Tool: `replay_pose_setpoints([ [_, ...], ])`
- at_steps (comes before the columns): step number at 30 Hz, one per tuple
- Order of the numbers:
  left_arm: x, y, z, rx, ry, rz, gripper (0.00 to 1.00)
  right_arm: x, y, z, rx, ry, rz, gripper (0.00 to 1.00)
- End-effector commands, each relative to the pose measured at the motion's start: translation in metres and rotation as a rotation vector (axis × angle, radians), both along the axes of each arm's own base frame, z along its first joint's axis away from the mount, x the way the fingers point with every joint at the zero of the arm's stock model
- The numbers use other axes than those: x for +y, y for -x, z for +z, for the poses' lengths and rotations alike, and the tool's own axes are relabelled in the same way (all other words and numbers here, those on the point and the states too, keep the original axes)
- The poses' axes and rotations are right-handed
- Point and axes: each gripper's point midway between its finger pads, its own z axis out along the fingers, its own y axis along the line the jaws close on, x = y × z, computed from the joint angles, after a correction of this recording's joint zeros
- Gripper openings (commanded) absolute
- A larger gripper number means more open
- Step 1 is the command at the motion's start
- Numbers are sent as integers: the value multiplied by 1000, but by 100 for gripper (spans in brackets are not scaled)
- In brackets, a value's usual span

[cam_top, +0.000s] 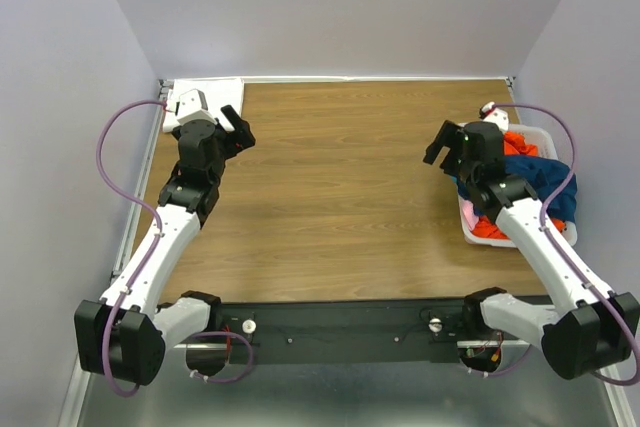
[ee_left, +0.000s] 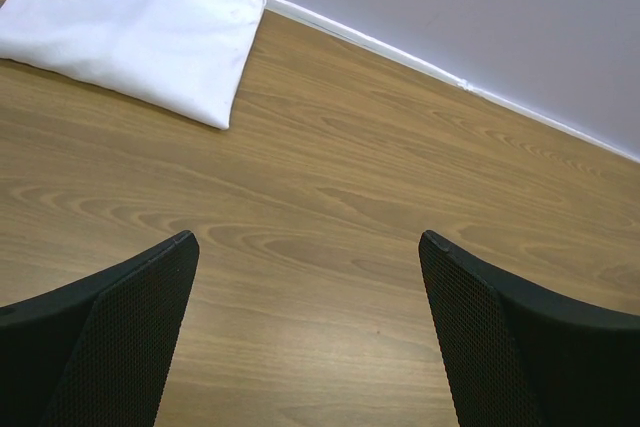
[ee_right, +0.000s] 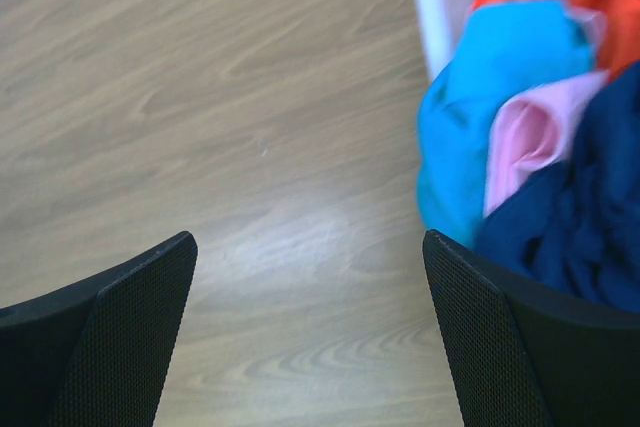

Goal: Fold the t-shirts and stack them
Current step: Grab the tshirt from the pile

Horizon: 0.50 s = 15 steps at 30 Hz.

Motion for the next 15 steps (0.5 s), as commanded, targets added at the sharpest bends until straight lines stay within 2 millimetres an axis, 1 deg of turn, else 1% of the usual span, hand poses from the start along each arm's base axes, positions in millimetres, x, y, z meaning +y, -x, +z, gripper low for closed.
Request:
replay_pose_setpoints([
  [1, 6, -3, -3, -3, -30, 32, 98, -43, -9, 6, 27, 86, -185, 100],
  [2, 6, -3, -3, -4, -30, 32, 98, -47, -11, 9, 27, 87, -197, 100],
  [3, 6, -3, -5, 0, -31, 32, 98, -59, -13, 7, 39, 92, -230, 100],
  [4, 6, -4, -5, 1, -32, 32, 98, -64, -13, 5, 50, 99, -242, 100],
  [5, 6, -3, -7, 5, -32, 30, 98, -79, -16, 3, 65, 90, -277, 100],
  [6, 6, -3, -8, 8, -32, 30, 98, -87, -18, 2, 73, 83, -294, 100],
  [9, 5, -3, -9, 10, -34, 27, 98, -110, -20, -9, 119, 38, -319, 100],
  [10, 6, -4, -8, 8, -33, 28, 98, -115, -20, -12, 135, 38, -325, 100],
  [11, 5, -4, -8, 9, -36, 21, 98, -125, -20, -18, 159, 32, -343, 100],
  [14, 5, -4, -10, 13, -36, 22, 98, -138, -18, -27, 195, 25, -373, 100],
  [15, 4, -4, -10, 15, -35, 19, 98, -147, -15, -30, 209, 21, -404, 100],
])
